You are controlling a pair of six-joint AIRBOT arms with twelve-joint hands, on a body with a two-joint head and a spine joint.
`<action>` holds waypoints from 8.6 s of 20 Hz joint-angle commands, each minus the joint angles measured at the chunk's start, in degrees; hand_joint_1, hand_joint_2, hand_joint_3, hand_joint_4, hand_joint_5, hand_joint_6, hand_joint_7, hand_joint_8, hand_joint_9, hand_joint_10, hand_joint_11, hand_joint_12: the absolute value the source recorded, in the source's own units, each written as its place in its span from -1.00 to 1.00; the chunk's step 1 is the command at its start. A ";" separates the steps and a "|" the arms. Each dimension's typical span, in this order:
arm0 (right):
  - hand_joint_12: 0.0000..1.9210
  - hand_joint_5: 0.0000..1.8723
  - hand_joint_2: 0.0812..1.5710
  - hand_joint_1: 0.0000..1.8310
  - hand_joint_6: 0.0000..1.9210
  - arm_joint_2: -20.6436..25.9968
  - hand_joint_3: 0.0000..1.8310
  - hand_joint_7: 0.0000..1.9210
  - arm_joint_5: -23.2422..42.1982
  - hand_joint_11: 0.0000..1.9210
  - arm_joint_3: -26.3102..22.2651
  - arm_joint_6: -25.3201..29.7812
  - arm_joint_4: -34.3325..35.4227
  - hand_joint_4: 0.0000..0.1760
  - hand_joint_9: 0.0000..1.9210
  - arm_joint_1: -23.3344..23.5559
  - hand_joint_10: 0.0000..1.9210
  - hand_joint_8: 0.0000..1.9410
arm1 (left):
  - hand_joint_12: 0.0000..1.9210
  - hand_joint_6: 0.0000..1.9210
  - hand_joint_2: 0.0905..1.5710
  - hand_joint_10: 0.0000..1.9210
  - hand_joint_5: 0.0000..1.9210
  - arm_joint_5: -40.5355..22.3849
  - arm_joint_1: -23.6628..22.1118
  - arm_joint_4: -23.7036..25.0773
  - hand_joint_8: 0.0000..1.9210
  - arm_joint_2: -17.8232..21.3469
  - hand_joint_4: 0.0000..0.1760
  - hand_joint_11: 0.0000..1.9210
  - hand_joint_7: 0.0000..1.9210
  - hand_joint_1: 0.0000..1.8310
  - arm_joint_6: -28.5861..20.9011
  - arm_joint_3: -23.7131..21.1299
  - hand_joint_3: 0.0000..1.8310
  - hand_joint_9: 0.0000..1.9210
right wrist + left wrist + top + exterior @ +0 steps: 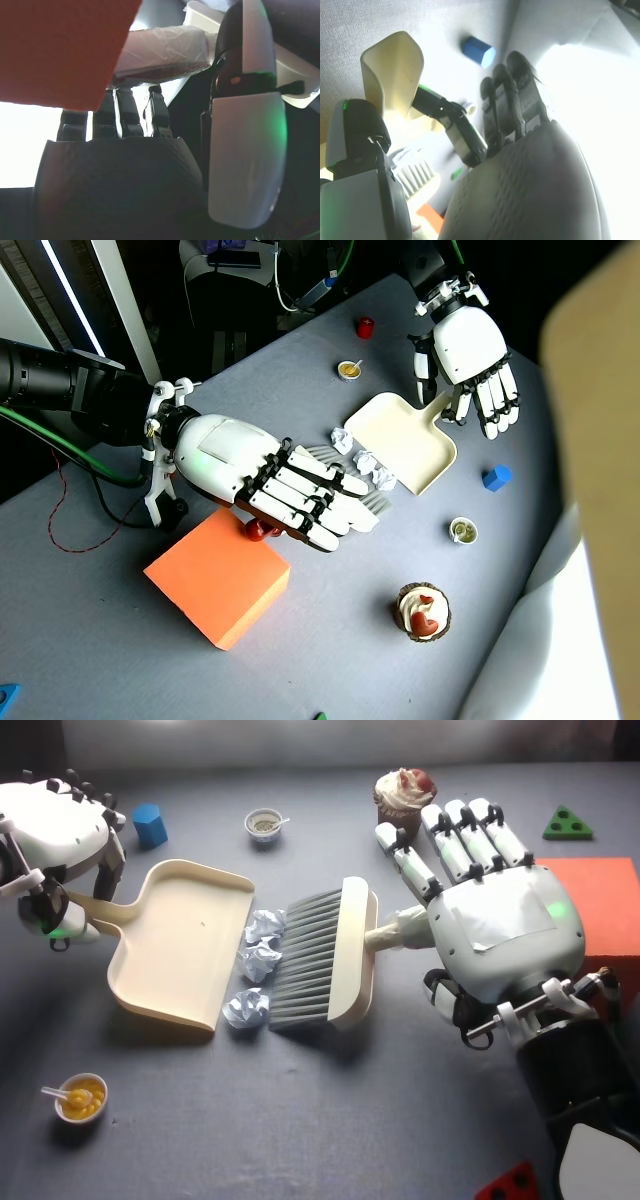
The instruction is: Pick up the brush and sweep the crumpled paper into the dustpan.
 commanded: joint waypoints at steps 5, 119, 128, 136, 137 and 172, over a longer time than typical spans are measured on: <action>-0.98 -0.96 0.13 0.24 -1.00 -0.98 -1.00 -1.00 -5.14 -0.91 1.74 1.09 -6.90 -1.00 -0.97 0.66 -1.00 -1.00 | -0.62 0.01 0.38 -1.00 0.02 -5.39 -0.67 0.83 -1.00 -0.03 -0.12 -0.94 -0.72 0.15 0.21 0.48 -1.00 -0.76; 1.00 0.10 0.41 0.79 1.00 -0.96 -1.00 0.11 18.14 -0.05 0.42 -70.91 -2.45 0.73 0.06 13.96 1.00 1.00 | -0.61 -0.01 0.37 -0.99 0.04 -5.07 -0.91 0.06 -0.99 0.25 -0.49 -0.91 -0.66 0.17 0.22 0.03 -1.00 -0.74; 1.00 0.19 -0.31 0.71 1.00 -0.96 0.46 -0.04 17.90 -0.06 0.34 -70.90 -2.77 0.33 -0.12 13.45 1.00 0.92 | -0.67 0.01 0.38 -1.00 0.03 -5.04 -1.45 -0.08 -1.00 0.25 0.07 -0.97 -0.70 0.14 0.34 -0.04 -1.00 -0.80; 1.00 0.21 0.03 0.74 1.00 -0.96 -0.29 0.16 16.74 -0.09 0.47 -72.08 3.16 0.31 0.09 14.49 1.00 1.00 | -0.66 0.00 0.38 -1.00 0.03 -5.00 -1.52 -0.20 -1.00 0.34 -0.69 -0.96 -0.67 0.17 0.51 -0.11 -1.00 -0.77; 1.00 0.21 0.06 0.74 1.00 -0.97 -0.34 0.15 16.74 -0.11 0.46 -72.11 3.24 0.29 0.08 14.56 1.00 1.00 | -0.66 -0.01 0.38 -0.99 0.04 -5.00 -1.52 -0.21 -1.00 0.39 -0.40 -0.95 -0.66 0.16 0.51 -0.11 -1.00 -0.76; 1.00 0.24 -0.35 0.54 1.00 -6.96 0.66 0.01 16.78 0.40 4.85 -71.38 6.73 -0.52 0.38 18.60 1.00 1.00 | -0.68 -0.03 0.37 -1.00 0.05 -7.07 0.61 -2.14 -1.00 -0.24 -0.41 -0.94 -0.66 0.17 0.89 -2.10 -1.00 -0.76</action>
